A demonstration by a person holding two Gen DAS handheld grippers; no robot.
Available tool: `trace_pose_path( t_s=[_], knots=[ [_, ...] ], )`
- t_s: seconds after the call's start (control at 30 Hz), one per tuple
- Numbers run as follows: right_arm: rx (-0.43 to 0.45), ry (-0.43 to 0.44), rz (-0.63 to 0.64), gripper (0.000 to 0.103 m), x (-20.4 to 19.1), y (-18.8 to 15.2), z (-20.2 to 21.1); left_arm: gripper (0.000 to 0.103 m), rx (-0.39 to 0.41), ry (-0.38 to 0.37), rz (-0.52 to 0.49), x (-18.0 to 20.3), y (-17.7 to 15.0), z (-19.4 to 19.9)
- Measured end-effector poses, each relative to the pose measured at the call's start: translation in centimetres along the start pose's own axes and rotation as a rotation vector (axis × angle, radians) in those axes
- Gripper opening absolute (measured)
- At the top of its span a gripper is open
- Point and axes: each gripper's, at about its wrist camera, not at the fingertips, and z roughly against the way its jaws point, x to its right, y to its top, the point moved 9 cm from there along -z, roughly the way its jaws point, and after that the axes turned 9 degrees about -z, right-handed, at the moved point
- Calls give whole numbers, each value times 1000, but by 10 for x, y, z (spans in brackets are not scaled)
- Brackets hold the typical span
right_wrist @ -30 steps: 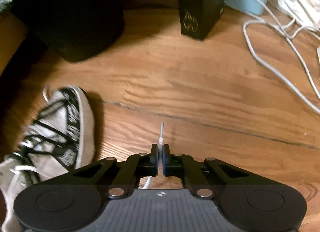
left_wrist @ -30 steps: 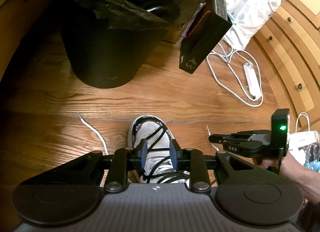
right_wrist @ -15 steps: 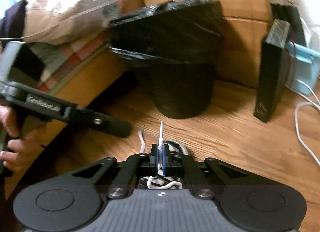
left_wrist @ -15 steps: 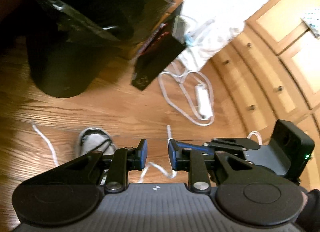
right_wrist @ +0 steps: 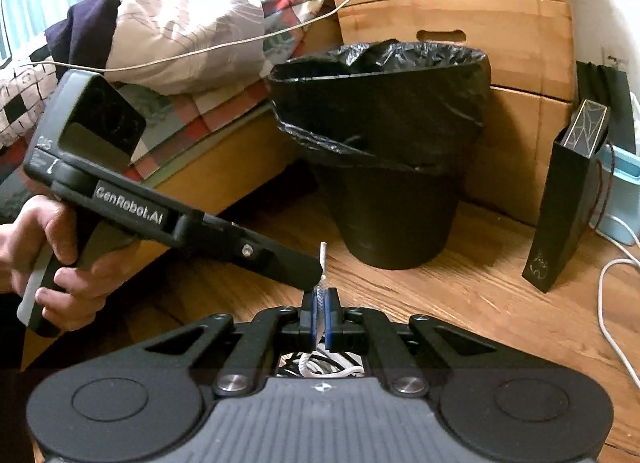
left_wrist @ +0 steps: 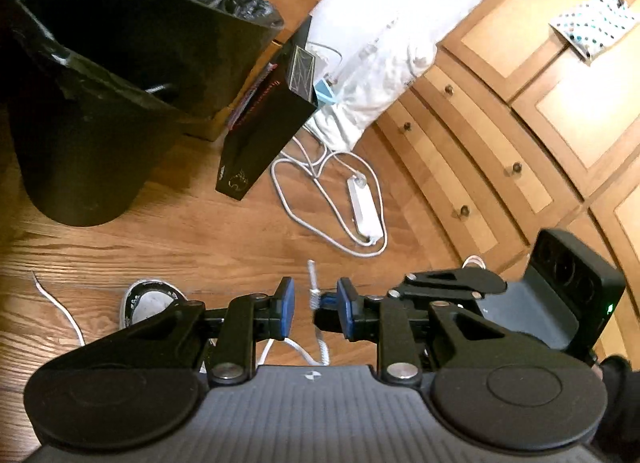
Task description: Lace up shoes with both hands
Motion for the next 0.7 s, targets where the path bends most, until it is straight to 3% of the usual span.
trace_pose_path(
  t_s=[0.27, 0.4, 0.47, 0.53, 0.7],
  knots=[
    [37, 24, 10, 4, -7, 7, 12, 25, 44, -103, 88, 1, 3, 2],
    [51, 40, 21, 4, -14, 11, 17, 24, 57, -115, 89, 3, 4, 4],
    [54, 50, 25, 4, -16, 12, 18, 11, 66, -118, 88, 3, 5, 5],
    [57, 56, 34, 5, -18, 11, 19, 5, 69, -115, 74, 3, 6, 6],
    [60, 44, 45, 10, -18, 10, 23, 4, 68, -68, 14, 5, 6, 8]
  ],
)
